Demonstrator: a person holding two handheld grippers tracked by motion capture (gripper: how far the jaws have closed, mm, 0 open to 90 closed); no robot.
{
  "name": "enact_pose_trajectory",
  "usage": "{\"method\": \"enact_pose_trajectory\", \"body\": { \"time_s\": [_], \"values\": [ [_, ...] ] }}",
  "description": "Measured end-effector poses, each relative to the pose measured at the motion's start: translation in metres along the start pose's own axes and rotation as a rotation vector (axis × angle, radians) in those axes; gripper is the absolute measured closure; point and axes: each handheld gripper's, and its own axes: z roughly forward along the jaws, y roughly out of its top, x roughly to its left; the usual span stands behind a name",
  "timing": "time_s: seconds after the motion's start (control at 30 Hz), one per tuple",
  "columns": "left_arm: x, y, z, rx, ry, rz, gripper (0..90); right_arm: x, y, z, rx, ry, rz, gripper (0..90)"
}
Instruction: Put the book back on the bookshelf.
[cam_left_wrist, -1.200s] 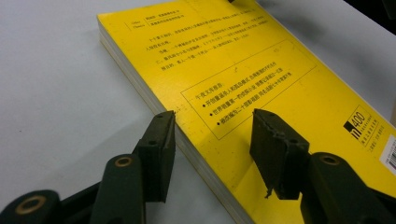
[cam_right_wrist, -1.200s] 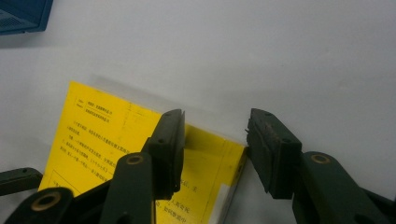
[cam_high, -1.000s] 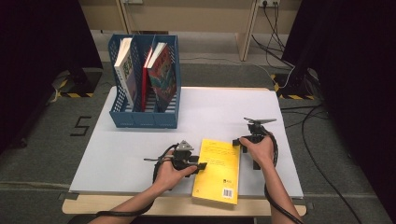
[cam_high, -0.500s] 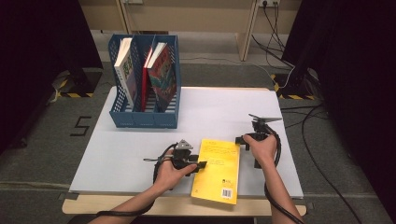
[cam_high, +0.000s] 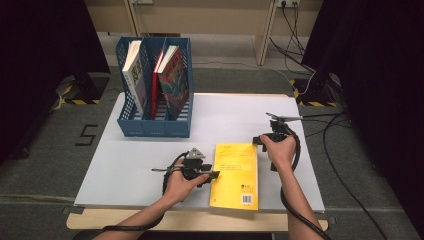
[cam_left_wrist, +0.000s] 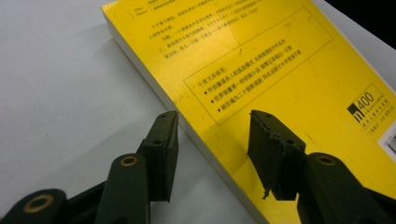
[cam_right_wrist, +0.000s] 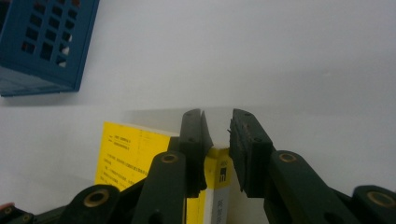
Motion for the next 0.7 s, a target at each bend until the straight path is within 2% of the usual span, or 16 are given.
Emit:
{"method": "enact_pose_trajectory", "body": {
  "time_s": [0.17, 0.3, 0.37, 0.47, 0.67, 0.7],
  "values": [
    [0.000, 0.003, 0.002, -0.003, 0.003, 0.005, 52.5, 0.004, 0.011, -0.008, -0.053, -0.037, 0.010, 75.8],
    [-0.002, 0.008, 0.006, 0.000, 0.001, 0.025, 51.8, 0.008, 0.017, -0.011, -0.094, -0.069, 0.013, 76.0],
    [-0.004, 0.009, 0.011, 0.007, -0.007, 0.024, 51.7, 0.011, 0.018, -0.011, -0.093, -0.081, 0.016, 76.0],
    [-0.003, 0.008, 0.017, 0.017, -0.012, 0.026, 51.9, 0.014, 0.018, -0.012, -0.095, -0.093, -0.005, 75.9],
    [-0.003, 0.009, 0.020, 0.028, -0.023, 0.026, 53.9, 0.013, 0.014, -0.010, -0.089, -0.104, -0.031, 75.5],
    [-0.003, 0.009, 0.020, 0.030, -0.026, 0.023, 54.2, 0.013, 0.013, -0.010, -0.091, -0.104, -0.022, 75.5]
  ]
}}
